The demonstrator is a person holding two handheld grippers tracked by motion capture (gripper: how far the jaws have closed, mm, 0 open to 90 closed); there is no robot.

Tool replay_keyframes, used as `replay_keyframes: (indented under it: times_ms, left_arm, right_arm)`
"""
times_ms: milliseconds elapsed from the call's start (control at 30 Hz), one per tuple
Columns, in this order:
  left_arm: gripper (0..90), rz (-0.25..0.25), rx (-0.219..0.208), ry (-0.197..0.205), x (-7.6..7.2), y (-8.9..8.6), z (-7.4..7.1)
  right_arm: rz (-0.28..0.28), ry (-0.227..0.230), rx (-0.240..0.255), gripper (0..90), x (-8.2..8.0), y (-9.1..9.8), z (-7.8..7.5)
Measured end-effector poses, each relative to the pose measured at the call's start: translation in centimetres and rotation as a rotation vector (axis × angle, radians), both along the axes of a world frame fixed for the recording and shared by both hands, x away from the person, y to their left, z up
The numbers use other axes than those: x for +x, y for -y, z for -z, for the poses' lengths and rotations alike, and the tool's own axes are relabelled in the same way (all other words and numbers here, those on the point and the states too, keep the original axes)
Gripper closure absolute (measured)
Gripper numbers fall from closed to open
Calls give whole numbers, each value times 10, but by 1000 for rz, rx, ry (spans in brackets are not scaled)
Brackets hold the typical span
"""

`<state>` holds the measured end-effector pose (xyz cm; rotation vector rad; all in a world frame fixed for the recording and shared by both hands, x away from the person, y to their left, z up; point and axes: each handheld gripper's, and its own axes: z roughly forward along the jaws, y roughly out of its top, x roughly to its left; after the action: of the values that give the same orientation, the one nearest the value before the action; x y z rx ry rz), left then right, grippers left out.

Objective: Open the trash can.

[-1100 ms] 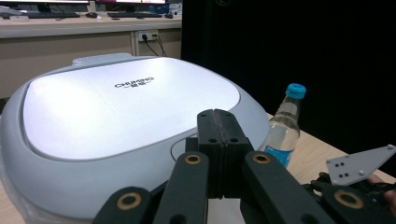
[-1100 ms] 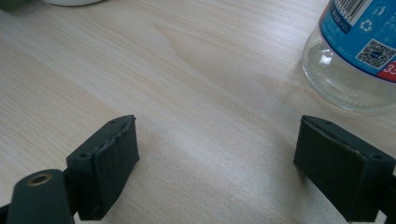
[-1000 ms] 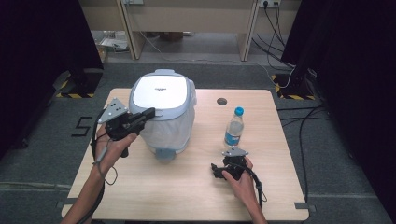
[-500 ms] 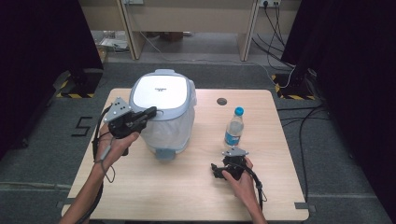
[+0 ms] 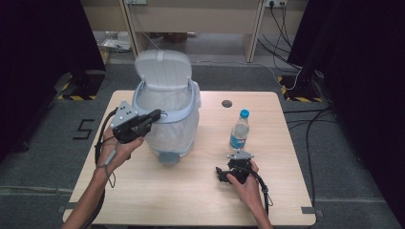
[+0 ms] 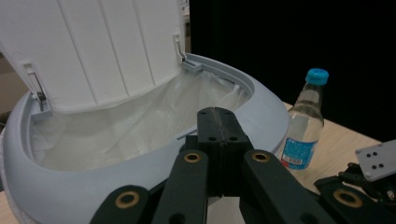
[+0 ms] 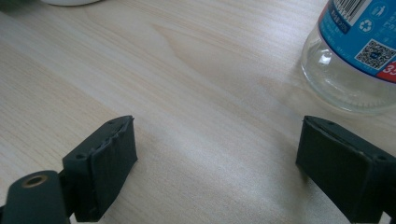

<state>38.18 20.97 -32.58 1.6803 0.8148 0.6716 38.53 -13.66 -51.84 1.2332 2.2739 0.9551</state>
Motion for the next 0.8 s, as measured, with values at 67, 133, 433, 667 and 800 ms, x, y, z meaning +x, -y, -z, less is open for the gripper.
replay_keyframes:
  times_ms: [67,133,433,667,800]
  left_arm:
    - [892,-3,11,-2,0,0,-1]
    - [887,8,-25,-16,1,-2,0]
    - [630,43,14,-12,0,5,-7]
    - [492,48,-36,6,-14,-6,-15]
    - [409,44,-48,-1,-21,-15,-16]
  right_arm:
    - [1,-2,1,121,0,0,0]
    - [0,-2,1,120,0,0,0]
    - [-1,-1,0,119,0,0,0]
    - [-3,-3,1,117,0,1,0]
    - [-3,-3,1,117,0,1,0]
